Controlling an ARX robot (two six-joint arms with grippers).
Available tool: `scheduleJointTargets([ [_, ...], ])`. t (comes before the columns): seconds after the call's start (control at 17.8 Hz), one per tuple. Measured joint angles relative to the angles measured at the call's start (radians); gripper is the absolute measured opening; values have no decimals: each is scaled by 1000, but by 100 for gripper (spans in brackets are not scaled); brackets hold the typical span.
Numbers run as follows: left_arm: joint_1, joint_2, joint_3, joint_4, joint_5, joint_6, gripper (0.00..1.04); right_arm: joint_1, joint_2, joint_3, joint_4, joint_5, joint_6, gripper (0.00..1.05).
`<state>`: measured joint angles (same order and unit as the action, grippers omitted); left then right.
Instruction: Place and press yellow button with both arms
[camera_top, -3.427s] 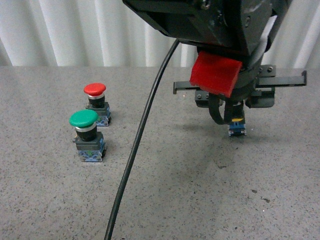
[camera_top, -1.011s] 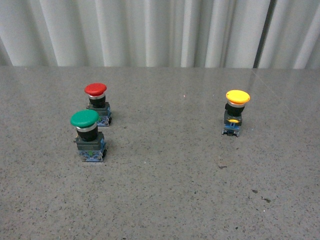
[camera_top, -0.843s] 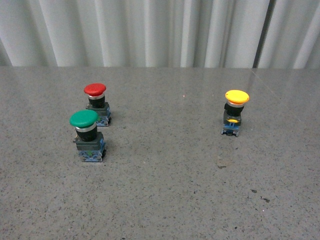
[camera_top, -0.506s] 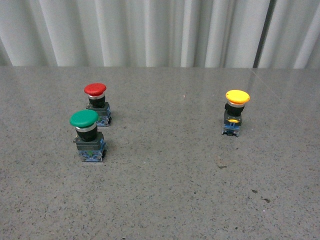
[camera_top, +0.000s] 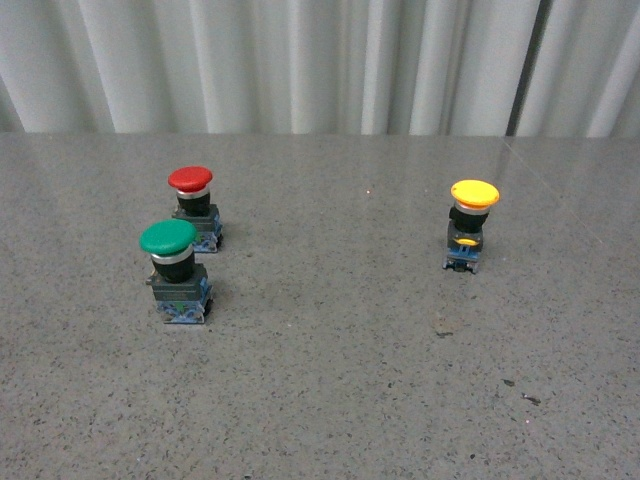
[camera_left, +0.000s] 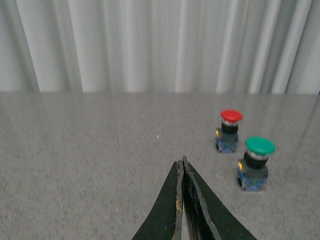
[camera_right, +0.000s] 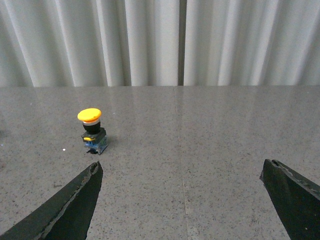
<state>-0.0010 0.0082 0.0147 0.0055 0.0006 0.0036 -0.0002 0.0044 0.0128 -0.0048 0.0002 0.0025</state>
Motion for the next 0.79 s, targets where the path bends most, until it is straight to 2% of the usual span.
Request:
scheduleJointTargets([
  [0.34,0,2,0,-9,-1,0,2,0,0,0,1,0,0,98],
  [0.79,0,2,0,-10,-1,-1,84,0,0,0,1,0,0,98],
])
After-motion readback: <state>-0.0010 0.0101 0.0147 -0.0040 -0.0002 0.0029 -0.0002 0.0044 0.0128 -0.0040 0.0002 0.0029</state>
